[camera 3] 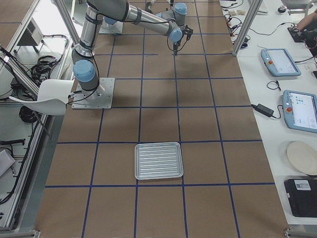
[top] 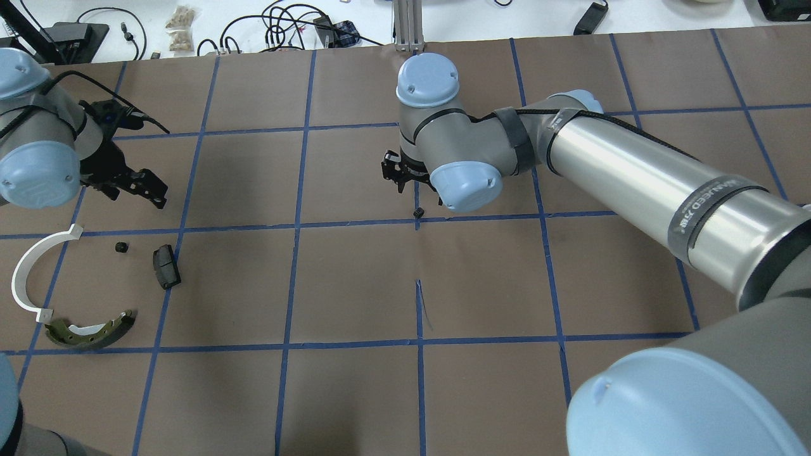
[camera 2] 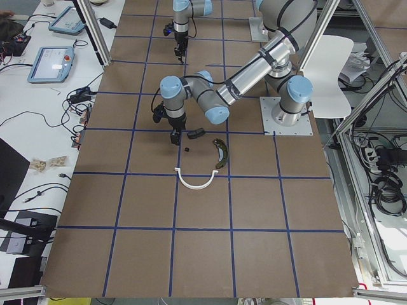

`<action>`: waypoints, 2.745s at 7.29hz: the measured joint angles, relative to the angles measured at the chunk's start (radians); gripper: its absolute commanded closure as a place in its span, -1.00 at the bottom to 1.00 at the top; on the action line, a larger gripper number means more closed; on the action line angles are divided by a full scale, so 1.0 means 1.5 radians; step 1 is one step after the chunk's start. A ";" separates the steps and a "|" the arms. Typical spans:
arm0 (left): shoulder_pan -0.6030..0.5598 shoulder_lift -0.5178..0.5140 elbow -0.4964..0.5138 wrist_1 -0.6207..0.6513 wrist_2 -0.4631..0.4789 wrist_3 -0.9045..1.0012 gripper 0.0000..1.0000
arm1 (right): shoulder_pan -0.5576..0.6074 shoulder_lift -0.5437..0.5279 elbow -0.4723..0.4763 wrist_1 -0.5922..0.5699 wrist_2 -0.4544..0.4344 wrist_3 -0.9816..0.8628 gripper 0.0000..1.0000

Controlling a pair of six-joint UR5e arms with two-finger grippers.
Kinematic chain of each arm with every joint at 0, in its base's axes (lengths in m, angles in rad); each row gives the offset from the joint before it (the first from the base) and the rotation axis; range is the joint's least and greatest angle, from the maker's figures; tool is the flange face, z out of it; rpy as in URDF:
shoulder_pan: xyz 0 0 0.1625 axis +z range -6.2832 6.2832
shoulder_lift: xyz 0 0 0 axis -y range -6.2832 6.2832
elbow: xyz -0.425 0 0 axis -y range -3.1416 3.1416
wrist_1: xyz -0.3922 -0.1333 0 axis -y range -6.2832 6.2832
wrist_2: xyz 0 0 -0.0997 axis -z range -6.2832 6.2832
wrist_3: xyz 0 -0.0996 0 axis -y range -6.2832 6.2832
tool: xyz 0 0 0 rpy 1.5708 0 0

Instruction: Place bearing gear from tray to pile

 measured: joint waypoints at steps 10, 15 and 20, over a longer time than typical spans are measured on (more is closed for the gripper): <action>-0.469 -0.122 0.127 0.011 -0.049 -0.258 -1.00 | -0.206 -0.308 -0.059 0.350 -0.046 -0.296 -1.00; -0.511 -0.203 0.146 0.044 -0.089 -0.209 -0.86 | -0.206 -0.309 -0.061 0.355 -0.058 -0.296 -1.00; -0.513 -0.218 0.146 0.064 -0.079 -0.204 0.51 | -0.208 -0.309 -0.060 0.350 -0.061 -0.297 -1.00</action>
